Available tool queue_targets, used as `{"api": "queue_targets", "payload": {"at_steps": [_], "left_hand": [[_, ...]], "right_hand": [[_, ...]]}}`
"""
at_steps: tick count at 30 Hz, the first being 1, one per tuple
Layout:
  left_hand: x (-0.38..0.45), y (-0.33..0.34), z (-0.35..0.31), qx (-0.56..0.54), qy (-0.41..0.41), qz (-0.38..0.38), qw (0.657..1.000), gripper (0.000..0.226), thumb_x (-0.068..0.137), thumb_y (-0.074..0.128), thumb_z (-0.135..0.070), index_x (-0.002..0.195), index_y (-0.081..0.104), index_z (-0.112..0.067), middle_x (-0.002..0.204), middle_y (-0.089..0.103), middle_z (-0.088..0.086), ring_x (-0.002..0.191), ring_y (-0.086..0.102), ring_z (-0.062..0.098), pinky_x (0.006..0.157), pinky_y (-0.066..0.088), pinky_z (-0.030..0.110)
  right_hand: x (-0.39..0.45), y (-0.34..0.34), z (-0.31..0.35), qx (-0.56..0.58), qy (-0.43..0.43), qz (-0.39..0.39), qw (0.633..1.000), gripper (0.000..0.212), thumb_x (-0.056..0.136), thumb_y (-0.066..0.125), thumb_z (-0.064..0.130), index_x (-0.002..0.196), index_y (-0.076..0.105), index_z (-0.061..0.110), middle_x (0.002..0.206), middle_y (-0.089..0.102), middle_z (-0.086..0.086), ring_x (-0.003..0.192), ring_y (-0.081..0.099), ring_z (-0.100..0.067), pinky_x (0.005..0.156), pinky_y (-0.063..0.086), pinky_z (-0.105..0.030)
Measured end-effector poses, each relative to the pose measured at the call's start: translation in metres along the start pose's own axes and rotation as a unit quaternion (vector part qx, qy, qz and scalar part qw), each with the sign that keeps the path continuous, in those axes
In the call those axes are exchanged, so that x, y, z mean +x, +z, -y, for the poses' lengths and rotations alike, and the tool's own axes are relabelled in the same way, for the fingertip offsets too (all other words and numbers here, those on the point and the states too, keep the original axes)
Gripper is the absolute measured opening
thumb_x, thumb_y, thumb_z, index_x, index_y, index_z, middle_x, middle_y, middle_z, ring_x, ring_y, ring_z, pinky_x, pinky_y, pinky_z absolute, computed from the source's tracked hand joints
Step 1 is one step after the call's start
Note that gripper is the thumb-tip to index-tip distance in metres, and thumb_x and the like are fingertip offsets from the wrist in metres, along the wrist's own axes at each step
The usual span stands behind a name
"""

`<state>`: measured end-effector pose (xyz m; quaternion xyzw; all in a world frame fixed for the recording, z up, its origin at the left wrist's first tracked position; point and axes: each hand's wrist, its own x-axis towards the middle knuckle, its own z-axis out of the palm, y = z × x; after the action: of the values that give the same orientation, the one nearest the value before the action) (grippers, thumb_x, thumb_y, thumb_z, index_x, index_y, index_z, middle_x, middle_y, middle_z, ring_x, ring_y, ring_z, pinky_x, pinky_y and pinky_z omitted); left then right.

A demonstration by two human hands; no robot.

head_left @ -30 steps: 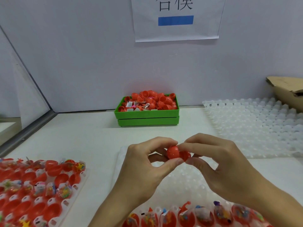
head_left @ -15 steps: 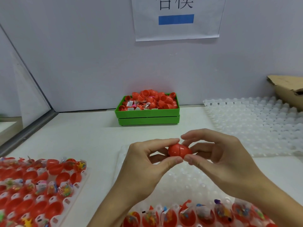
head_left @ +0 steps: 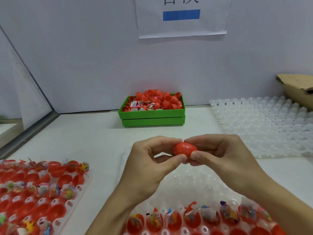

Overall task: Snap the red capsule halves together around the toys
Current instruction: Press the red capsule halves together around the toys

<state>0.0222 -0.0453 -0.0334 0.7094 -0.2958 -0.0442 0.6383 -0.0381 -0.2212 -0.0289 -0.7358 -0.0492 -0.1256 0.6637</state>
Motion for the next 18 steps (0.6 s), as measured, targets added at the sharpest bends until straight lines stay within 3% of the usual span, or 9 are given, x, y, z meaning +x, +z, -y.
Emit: {"api": "queue_targets", "payload": {"at_steps": [8, 13, 18], "left_hand": [[-0.0007, -0.0010, -0.0032, 0.001, 0.002, 0.007, 1.000, 0.029, 0.060, 0.082, -0.022, 0.089, 0.078, -0.025, 0.085, 0.077, -0.006, 0.081, 0.074, 0.010, 0.072, 0.056, 0.016], [-0.0004, -0.0007, -0.0066, 0.024, -0.002, -0.003, 1.000, 0.027, 0.056, 0.082, -0.025, 0.082, 0.078, -0.032, 0.082, 0.077, -0.012, 0.079, 0.073, 0.004, 0.071, 0.054, 0.011], [-0.0006, 0.0022, -0.0072, 0.053, -0.012, -0.013, 0.998, 0.030, 0.061, 0.088, -0.009, 0.080, 0.078, -0.031, 0.078, 0.076, -0.014, 0.077, 0.072, 0.002, 0.069, 0.053, 0.009]], "right_hand": [[0.0006, 0.0012, -0.0026, 0.008, 0.014, -0.021, 1.000, 0.042, 0.079, 0.069, -0.014, 0.081, 0.081, 0.026, 0.085, 0.079, 0.000, 0.076, 0.076, -0.021, 0.066, 0.059, -0.020], [0.0003, 0.0015, -0.0003, 0.005, 0.011, -0.015, 1.000, 0.044, 0.076, 0.070, -0.016, 0.083, 0.081, 0.026, 0.084, 0.078, 0.000, 0.076, 0.076, -0.019, 0.064, 0.059, -0.020], [0.0002, 0.0004, -0.0011, 0.004, 0.015, -0.024, 1.000, 0.039, 0.074, 0.072, -0.016, 0.079, 0.081, 0.022, 0.082, 0.078, -0.001, 0.072, 0.076, -0.019, 0.064, 0.058, -0.019]]}}
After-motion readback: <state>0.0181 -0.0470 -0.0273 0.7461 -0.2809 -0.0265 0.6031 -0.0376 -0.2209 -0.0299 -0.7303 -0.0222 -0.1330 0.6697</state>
